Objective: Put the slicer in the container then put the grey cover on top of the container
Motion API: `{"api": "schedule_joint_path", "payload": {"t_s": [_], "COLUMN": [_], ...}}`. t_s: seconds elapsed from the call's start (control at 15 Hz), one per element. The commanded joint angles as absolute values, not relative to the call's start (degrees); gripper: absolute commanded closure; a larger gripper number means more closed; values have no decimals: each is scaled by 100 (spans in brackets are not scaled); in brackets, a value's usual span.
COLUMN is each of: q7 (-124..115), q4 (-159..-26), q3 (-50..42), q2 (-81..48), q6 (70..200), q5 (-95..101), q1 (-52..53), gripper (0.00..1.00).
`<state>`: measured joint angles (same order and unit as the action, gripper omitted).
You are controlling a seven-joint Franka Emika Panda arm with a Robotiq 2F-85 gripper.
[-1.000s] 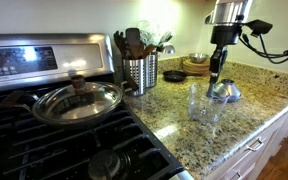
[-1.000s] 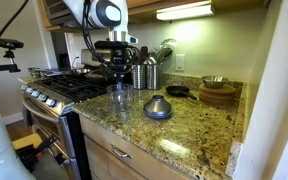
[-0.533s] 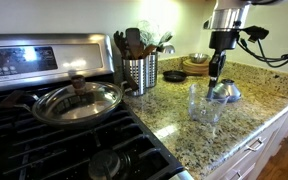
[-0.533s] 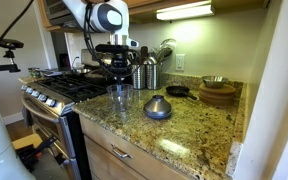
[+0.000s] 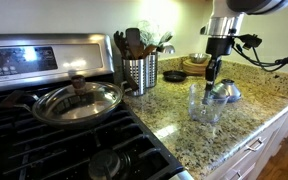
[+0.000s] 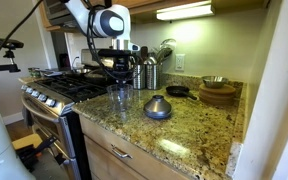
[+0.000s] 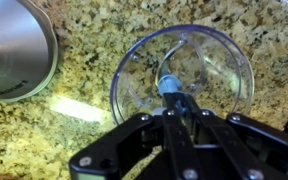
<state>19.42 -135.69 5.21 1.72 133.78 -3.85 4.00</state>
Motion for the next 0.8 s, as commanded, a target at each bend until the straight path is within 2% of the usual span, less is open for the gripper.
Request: {"api": "schedule_joint_path", "payload": {"t_s": [0.0,0.73], "q7": [2164,2080], "q4": [-13581,-13650], "q3": [460,475], "q2": [128,137], "q6": [13572,13555], "q5": [-496,-402], "q1": [418,413], "gripper": [92,92]}}
